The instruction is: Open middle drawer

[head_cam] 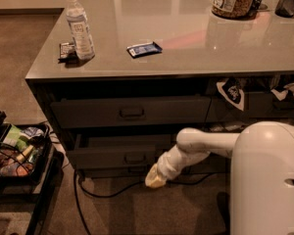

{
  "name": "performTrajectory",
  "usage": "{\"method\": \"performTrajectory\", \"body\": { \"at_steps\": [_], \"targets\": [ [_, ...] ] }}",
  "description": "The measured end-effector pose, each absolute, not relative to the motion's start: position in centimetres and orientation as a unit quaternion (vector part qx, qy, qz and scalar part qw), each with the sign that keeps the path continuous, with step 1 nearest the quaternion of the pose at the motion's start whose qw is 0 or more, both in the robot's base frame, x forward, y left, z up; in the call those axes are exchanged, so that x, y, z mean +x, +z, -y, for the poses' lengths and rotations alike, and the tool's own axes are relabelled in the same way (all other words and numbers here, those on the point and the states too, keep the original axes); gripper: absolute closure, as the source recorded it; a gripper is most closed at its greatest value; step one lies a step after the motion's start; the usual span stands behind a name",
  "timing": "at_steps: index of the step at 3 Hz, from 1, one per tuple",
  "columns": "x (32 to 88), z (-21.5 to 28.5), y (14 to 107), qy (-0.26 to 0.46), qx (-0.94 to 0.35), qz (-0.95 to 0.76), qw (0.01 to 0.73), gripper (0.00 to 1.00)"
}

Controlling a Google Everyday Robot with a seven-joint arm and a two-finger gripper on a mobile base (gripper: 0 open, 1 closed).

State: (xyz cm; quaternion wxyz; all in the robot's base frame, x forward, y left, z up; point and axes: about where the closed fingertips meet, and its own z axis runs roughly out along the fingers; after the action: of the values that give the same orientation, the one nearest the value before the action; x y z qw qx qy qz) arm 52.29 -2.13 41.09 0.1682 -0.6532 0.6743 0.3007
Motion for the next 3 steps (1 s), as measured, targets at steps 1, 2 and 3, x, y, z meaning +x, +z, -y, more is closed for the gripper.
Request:
{"method": "performTrajectory", "body": {
  "at_steps": [1, 2, 3],
  "targets": [
    [47.4, 1.9, 39.6, 0.305, -0.651, -0.682, 0.136, 0.42],
    [46.1, 2.8, 39.6, 0.255, -0.658, -0.692, 0.153, 0.19],
    [47.3, 2.7, 39.1, 0.230, -0.652, -0.701, 0.176, 0.00]
  ]
}}
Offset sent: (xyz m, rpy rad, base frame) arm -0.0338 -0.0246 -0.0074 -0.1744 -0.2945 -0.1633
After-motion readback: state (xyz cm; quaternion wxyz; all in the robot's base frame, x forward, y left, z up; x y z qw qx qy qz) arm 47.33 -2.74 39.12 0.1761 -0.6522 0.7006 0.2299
